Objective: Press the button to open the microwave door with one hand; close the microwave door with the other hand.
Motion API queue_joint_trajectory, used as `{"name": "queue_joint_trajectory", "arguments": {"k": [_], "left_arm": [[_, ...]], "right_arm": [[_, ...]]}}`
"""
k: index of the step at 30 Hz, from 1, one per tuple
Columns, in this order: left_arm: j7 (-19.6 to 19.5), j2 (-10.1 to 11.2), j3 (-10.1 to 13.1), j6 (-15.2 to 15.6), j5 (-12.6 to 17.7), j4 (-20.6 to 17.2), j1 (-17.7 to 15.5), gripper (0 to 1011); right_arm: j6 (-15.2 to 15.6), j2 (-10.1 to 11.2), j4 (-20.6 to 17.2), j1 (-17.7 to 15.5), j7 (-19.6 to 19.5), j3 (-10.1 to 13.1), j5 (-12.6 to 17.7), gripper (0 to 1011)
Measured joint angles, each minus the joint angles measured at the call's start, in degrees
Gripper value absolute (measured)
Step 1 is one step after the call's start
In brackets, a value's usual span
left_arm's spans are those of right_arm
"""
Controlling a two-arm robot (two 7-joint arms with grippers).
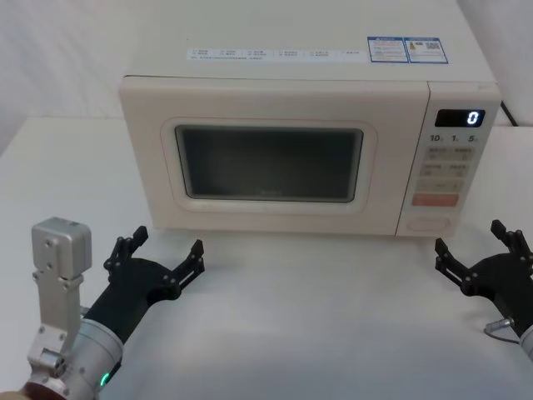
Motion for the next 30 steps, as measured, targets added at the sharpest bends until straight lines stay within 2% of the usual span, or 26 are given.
{"name": "queue_joint_trajectory", "arguments": {"k": [4,30], "left_arm": [[0.16,-0.46,-0.31,0.0,0.21,0.43,0.12,1001],[0.06,-0.24,-0.03,0.1,0.05,0.21,-0.06,1001]], "right_arm": [[0.0,0.0,0.0,0.0,0.0,0.0,0.0,1001],[0.0,0.0,0.0,0.0,0.0,0.0,0.0,1001]]}}
